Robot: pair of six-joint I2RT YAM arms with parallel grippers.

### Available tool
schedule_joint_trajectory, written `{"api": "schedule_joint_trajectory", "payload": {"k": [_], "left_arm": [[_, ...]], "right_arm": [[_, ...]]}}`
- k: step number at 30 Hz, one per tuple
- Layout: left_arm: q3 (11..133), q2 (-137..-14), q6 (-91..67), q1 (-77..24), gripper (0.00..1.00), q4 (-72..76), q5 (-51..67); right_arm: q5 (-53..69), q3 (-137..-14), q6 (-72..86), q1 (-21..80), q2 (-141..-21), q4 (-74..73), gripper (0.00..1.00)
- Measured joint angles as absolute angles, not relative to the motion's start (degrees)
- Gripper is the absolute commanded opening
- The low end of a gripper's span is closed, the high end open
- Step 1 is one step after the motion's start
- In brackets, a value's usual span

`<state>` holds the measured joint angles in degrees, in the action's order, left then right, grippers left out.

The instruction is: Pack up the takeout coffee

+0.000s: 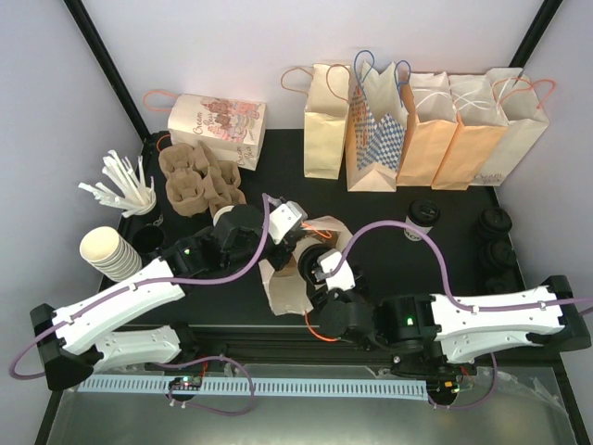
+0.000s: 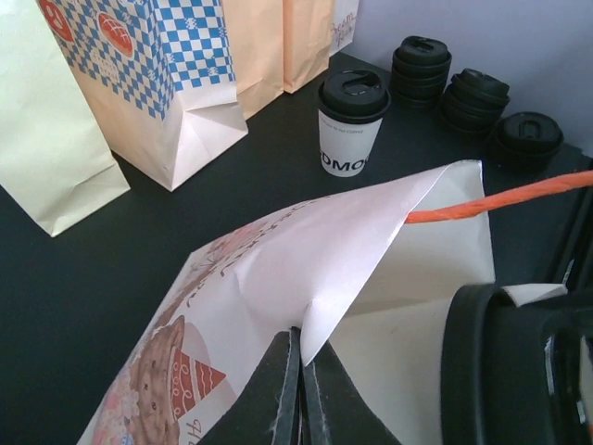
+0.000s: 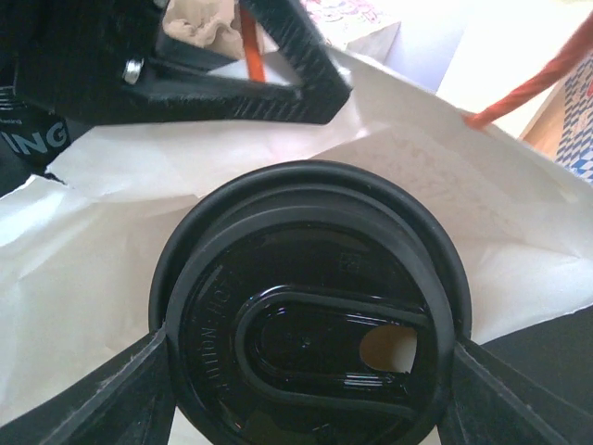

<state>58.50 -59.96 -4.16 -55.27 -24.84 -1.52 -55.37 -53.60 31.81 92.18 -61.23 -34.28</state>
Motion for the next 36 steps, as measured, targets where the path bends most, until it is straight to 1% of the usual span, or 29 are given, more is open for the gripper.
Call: {"api": "schedule_joint_trajectory", "payload": {"k": [7, 14, 17, 20, 24, 27, 32, 36], "left_arm": [[58.70, -60.14, -6.83, -55.27, 0.02, -25.23, -0.36], [58.70, -60.20, -8.69, -55.81, 0.02, -26.00, 0.16], [59.16, -60.60, -9.96, -56.36, 0.02, -25.89, 0.93], [59.99, -61.56, -11.60, -57.06, 0.01, -25.91, 1.72], [60.80, -62.65, -13.15, -57.91, 0.02, -25.98, 2.07], [60.95, -63.00, -14.15, -58.74, 0.01, -26.09, 2.22], [60.95, -63.29, -15.68, -60.82, 0.02, -26.02, 2.13], [60.93, -63.61, -17.28, -62.24, 0.02, -25.85, 2.04]], "right_arm": [[-55.37, -51.88, 35.83, 92.23, -65.06, -34.57, 0.44], [-54.85, -51.35, 50.00, 91.35, -67.44, -41.19, 0.41], [-52.58, -48.49, 53.49, 88.88, -65.36, -39.40, 0.40], [-50.72, -44.21, 56.31, 87.05, -62.24, -35.68, 0.35], [-48.71, -40.29, 60.34, 84.95, -59.05, -29.67, 0.36], [-47.16, -40.58, 64.38, 82.83, -58.92, -28.32, 0.36], [-44.10, -44.82, 72.36, 79.94, -60.69, -31.03, 0.38], [-41.93, -45.30, 79.46, 78.70, -60.77, -31.62, 0.38]]}}
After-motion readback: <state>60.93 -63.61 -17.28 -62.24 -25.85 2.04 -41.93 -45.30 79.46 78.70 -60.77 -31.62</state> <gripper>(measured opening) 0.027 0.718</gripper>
